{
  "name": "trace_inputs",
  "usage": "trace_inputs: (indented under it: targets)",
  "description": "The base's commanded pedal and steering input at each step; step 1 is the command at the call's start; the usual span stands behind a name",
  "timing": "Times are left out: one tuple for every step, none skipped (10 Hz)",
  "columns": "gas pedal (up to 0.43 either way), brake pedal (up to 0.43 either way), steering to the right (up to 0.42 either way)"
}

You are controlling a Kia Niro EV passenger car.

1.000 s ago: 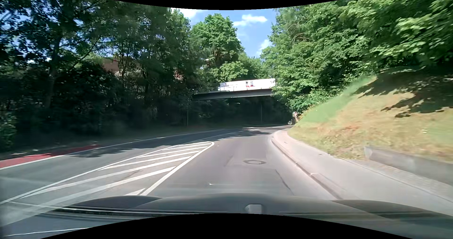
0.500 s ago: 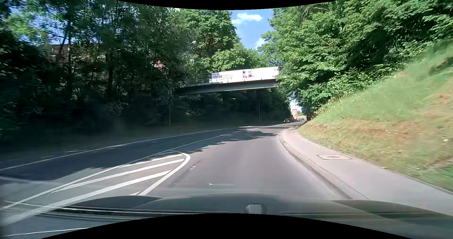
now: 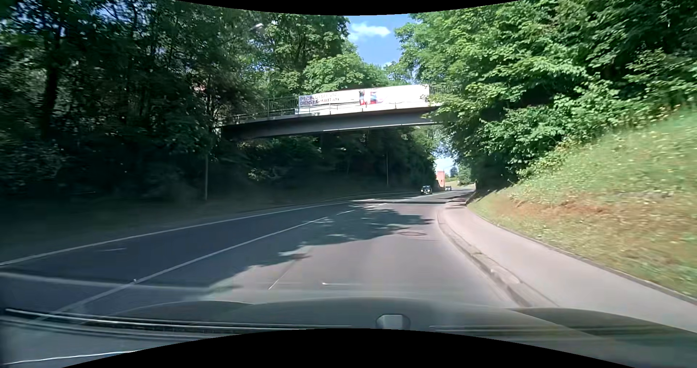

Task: Follow the waypoints while adhering to traffic rules and regulations

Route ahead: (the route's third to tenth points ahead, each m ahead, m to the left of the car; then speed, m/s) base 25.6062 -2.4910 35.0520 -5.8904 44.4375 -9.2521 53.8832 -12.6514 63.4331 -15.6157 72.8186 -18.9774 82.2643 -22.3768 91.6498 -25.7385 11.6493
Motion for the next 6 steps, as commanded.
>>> trace_inputs:
  targets:
    - [0.087,0.006,0.041]
    - [0.087,0.006,0.041]
    - [0.087,0.006,0.042]
    - [0.087,0.006,0.044]
    - [0.130,0.006,0.052]
    - [0.138,0.006,0.058]
